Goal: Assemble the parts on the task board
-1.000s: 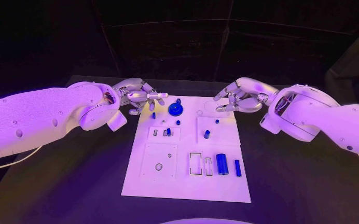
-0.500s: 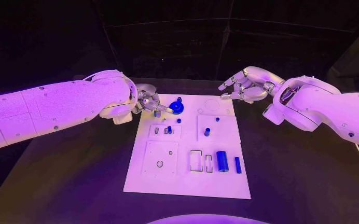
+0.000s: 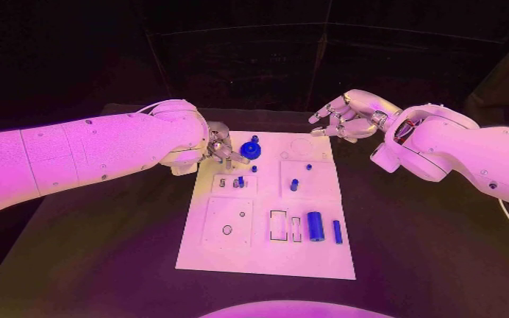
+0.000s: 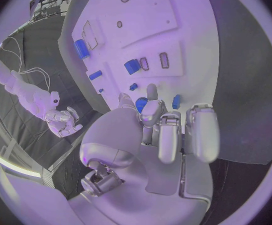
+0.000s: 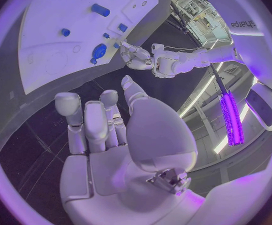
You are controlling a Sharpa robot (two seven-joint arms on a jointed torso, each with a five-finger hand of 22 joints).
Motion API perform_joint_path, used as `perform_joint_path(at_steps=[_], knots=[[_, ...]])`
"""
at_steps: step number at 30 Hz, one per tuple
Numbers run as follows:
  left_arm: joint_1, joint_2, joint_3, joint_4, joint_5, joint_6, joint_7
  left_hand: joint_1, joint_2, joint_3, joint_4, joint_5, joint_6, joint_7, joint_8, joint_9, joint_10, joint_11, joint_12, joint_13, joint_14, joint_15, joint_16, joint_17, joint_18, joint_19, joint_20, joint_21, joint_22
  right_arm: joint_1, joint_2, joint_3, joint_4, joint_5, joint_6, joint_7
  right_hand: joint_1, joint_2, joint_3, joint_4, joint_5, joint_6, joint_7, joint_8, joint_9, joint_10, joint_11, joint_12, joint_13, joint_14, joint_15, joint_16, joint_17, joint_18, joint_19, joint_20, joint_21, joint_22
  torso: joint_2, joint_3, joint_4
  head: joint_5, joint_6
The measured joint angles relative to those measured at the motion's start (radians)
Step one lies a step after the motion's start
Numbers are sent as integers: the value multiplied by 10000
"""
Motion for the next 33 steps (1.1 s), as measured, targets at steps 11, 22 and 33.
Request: perform_joint_path(at_steps=[11,22,33], knots=[[3,324,-31,-22,99,326,-254,0,0,-28,28,0,-72,1,44,63,0,1,0,-14,0,0,0,-1,0,0,0,0,-1,2,94,1,-153,13,-59,-56,-1,0,-30,-22,59,0,0,38,-1,0,0,-39,-40,0,0,-117,-93,-1,-38,-37,-58,-101,12,-12,8,0,-77],[3,421,-32,65,254,628,-364,0,0,0,55,0,-131,10,124,146,-38,-36,0,-60,0,1,0,-2,2,-1,1,38,15,3,191,2,-334,14,-72,-123,30,30,-82,-25,145,0,0,38,-1,-2,-2,-154,-131,0,0,-234,-217,-2,-109,-37,-157,-239,11,-10,8,-20,-115],[-6,449,-33,64,360,960,-451,94,94,69,-15,0,-213,0,211,268,-76,3,-1,-63,0,1,0,-2,2,-1,1,37,14,3,240,2,-421,18,-72,-172,40,40,-135,-27,233,0,0,38,-2,-37,-37,-198,-174,0,0,-294,-270,-2,-143,-2,-200,-287,0,-9,11,5,-139]])
